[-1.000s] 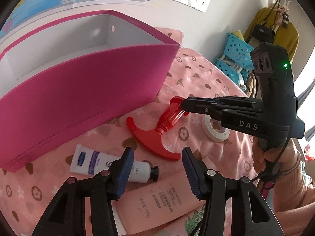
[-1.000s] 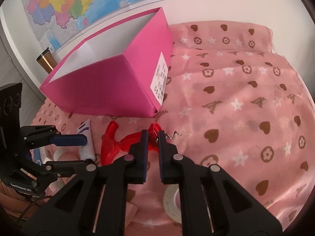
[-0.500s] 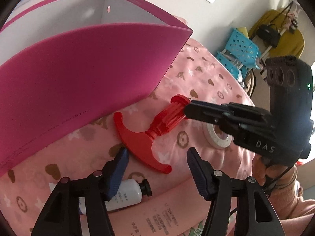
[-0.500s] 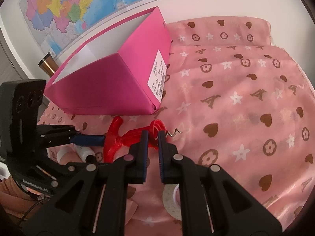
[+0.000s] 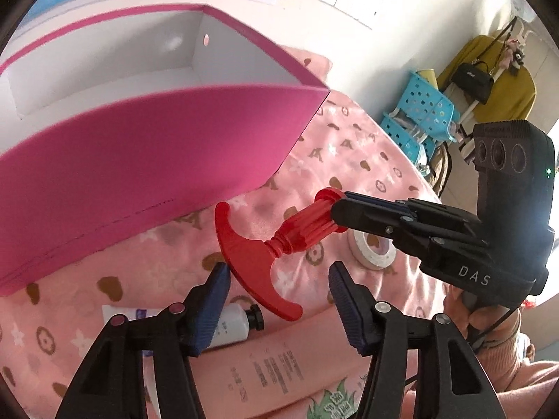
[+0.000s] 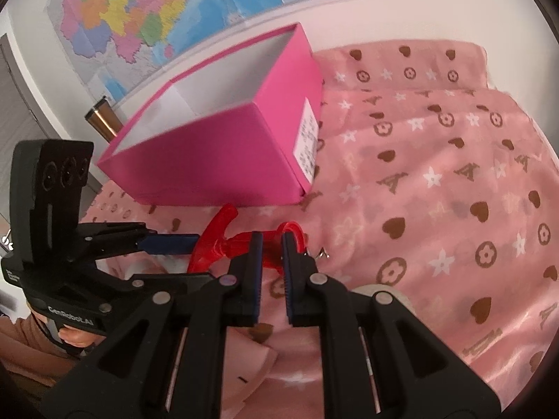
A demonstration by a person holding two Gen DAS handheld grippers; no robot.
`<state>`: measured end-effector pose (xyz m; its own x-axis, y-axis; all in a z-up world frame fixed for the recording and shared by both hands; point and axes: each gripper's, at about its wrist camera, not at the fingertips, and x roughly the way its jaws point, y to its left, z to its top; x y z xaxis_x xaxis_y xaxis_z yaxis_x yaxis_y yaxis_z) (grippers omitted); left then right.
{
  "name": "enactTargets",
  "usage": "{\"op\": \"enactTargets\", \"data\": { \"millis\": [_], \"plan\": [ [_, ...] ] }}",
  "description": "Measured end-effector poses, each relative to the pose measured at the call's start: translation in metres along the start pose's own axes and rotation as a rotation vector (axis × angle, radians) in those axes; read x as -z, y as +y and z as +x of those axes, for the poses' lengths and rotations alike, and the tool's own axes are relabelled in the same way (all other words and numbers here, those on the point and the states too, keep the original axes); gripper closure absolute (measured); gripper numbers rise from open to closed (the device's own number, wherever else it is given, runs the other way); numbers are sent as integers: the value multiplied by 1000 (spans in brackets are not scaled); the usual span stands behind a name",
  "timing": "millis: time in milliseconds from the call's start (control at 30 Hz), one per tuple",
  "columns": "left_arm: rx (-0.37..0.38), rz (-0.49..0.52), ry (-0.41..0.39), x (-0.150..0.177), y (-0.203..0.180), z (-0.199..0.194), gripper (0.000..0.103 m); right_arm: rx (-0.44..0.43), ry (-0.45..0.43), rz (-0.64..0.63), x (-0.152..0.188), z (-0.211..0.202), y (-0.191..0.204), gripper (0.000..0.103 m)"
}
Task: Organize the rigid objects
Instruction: 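Carry the red corkscrew with the left gripper over the magenta box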
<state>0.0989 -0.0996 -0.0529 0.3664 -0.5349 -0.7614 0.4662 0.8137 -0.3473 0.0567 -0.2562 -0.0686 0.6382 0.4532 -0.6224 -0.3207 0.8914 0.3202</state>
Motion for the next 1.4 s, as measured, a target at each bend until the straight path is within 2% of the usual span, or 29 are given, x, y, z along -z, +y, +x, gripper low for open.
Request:
{"op": "enactTargets", "data": {
  "millis": [400, 800, 1167, 1400],
  "plan": [
    [3, 7, -149, -1, -6, -59, 46, -22, -78, -89, -18, -27, 33, 90],
    [-59, 19, -294, -20, -6, -106, 46, -56, -168, -205, -57, -42, 67, 90],
    [-162, 45, -315, -51, 12, -107, 46, -80, -162, -231, -96, -17, 71, 90],
    [-191, 39, -282, -65, 28, -91, 46, -81, -124, -208, -111, 9, 62, 90]
  ]
}}
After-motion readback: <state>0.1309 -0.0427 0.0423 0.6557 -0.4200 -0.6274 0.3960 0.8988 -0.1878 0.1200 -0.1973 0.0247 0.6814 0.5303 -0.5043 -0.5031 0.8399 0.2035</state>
